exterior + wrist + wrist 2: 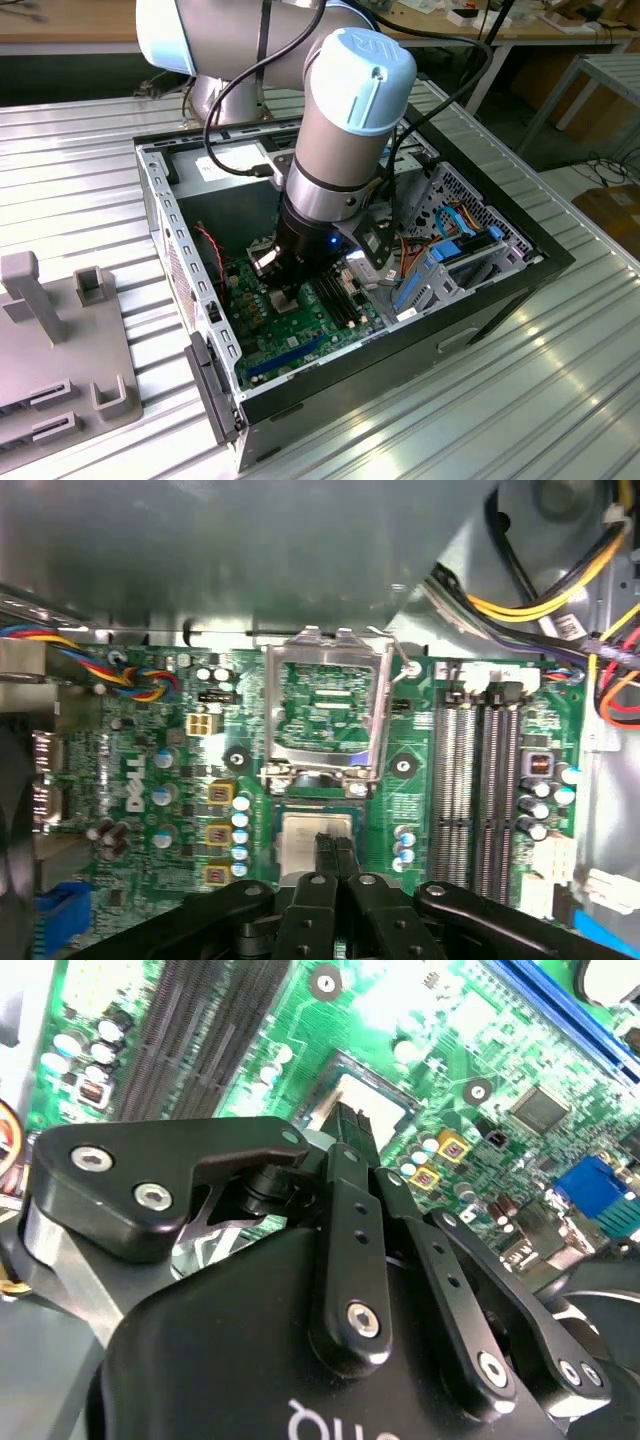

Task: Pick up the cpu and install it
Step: 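Close the cpu cover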

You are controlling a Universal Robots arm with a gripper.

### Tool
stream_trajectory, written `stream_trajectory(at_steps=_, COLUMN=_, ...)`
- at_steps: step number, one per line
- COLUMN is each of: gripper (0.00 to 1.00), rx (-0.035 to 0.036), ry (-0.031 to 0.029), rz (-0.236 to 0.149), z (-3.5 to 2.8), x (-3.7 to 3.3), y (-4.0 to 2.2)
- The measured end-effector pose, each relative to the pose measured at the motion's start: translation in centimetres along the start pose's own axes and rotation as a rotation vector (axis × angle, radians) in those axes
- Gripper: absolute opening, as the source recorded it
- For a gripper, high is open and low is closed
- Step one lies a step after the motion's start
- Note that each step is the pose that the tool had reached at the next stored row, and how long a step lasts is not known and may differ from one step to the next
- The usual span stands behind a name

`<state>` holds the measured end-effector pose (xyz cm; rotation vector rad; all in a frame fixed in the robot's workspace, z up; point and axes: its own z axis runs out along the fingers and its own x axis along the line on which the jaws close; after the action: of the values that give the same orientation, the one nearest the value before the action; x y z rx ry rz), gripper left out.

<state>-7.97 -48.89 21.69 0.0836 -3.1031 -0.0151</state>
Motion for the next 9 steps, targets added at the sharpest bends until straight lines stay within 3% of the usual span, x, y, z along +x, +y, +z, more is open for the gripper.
stream_trajectory(at_steps=2, gripper=0.12, rx=0.0003, ry=0.0002, rz=-0.004, z=-0.02, x=-0.78, y=-0.04)
stream_trajectory(at_steps=6, gripper=0.12, rx=0.0009, ry=0.0006, rz=-0.008, z=-0.09, x=-0.98, y=-0.05)
stream_trajectory(at_steps=9, gripper=0.12, rx=0.0007, ry=0.0008, rz=-0.013, z=-1.06, x=-0.96, y=-0.04)
